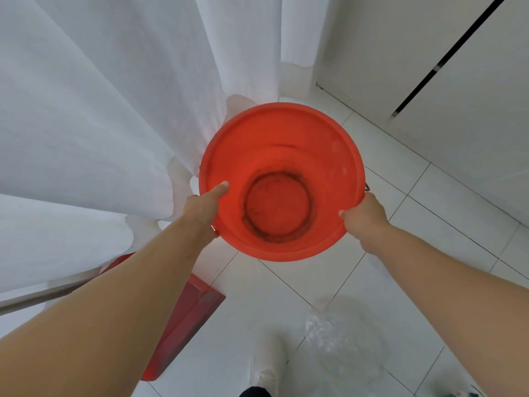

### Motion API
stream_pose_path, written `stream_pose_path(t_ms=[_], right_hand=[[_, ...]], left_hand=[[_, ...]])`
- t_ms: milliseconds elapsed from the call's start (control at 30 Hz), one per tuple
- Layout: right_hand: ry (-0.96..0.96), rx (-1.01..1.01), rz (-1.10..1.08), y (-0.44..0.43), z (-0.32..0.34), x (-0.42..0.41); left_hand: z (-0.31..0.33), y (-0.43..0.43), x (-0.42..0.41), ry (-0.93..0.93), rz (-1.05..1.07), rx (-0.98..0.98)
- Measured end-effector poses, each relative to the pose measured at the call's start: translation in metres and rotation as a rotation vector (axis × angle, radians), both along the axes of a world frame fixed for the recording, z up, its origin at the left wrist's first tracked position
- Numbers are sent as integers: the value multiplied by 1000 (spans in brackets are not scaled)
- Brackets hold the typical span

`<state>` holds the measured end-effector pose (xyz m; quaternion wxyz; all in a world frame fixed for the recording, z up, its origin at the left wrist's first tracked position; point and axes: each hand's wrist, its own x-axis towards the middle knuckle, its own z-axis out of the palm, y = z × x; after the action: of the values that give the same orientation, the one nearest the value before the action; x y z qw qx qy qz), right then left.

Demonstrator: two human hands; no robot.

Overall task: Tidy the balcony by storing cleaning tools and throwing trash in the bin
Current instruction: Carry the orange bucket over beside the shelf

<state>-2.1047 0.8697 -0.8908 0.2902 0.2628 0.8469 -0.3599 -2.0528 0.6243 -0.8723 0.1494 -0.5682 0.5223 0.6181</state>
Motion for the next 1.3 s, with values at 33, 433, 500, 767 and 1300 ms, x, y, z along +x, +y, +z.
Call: stream_pose_path(t_ms=[33, 433, 500, 767, 1300], right_hand=[[15, 10, 1, 1, 3, -2], [153, -1, 99, 18, 150, 9], [202, 4, 91, 20, 190, 13], [461, 0, 147, 36, 374, 63], [884, 44, 222, 61, 689, 218]], left_hand=[[4, 0, -2, 5, 2, 4], [128, 8, 20, -33, 66, -26], [164, 11, 22, 1, 91, -61], [325, 34, 65, 106, 169, -248], [639, 59, 249, 435, 263, -356]])
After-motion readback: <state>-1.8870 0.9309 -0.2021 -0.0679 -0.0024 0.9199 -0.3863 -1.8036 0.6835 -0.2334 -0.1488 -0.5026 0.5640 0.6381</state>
